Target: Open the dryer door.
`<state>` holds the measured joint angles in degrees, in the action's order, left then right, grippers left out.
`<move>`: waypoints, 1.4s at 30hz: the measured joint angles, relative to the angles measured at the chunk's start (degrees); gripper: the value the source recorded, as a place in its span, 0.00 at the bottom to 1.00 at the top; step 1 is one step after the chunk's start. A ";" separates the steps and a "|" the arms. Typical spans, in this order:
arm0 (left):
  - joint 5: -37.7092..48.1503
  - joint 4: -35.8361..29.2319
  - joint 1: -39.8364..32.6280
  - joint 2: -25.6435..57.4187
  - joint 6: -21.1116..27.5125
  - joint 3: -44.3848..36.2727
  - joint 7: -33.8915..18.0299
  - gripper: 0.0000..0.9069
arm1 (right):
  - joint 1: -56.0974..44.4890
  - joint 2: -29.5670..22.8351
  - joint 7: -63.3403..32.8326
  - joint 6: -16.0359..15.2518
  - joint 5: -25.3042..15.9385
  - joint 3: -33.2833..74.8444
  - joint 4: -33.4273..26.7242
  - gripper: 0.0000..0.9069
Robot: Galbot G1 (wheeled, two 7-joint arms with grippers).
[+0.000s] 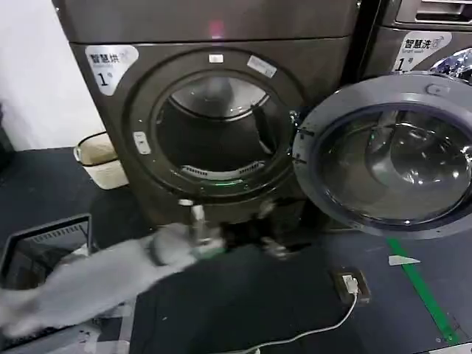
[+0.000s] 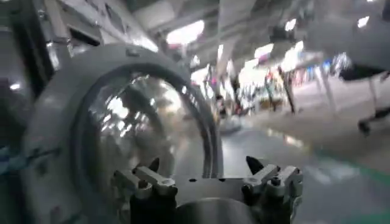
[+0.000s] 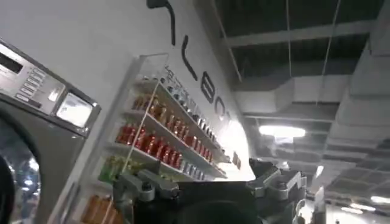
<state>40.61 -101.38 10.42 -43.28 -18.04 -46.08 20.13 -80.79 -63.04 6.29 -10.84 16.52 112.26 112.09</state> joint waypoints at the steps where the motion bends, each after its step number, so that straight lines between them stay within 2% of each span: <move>1: -1.39 -1.12 0.02 3.04 1.15 -0.33 0.74 1.00 | 0.07 0.20 -0.13 -0.25 -0.68 0.24 -0.07 1.00; 5: -6.56 -3.92 1.12 14.10 5.85 -0.22 3.91 1.00 | 0.55 0.59 -0.62 -1.52 -1.36 0.91 -0.52 1.00; 10: -12.05 -7.13 7.42 26.34 10.18 7.80 7.62 1.00 | 1.42 0.84 -0.53 -1.24 -2.03 0.34 -0.89 1.00; 12: -14.64 -7.95 9.77 30.29 10.50 9.73 7.91 1.00 | 1.89 1.07 -0.51 -1.18 -2.29 0.00 -1.19 1.00; 16: -17.52 -9.07 12.41 37.24 14.11 11.98 7.72 1.00 | 2.50 1.21 -0.37 -1.12 -2.71 -0.36 -1.33 1.00; 20: -19.95 -8.07 14.10 42.63 15.23 12.62 8.46 1.00 | 2.77 1.48 -0.27 -1.13 -2.85 -0.17 -1.52 1.00; 30: -24.87 -3.78 19.23 50.00 15.23 17.18 10.63 1.00 | 2.81 1.97 -0.21 -0.93 -3.00 -0.02 -2.46 1.00; 37: -27.86 0.39 26.87 51.10 14.13 25.24 12.09 1.00 | 2.89 1.97 -0.23 -0.77 -3.06 -0.19 -2.28 1.00; 42: -28.81 2.94 29.71 51.37 13.68 28.09 13.24 1.00 | 2.60 1.96 -0.18 -0.77 -2.96 0.22 -2.32 1.00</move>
<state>11.80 -98.44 40.13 8.08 -4.36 -17.99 33.37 -78.18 -61.08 6.11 -11.61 13.56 112.48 109.76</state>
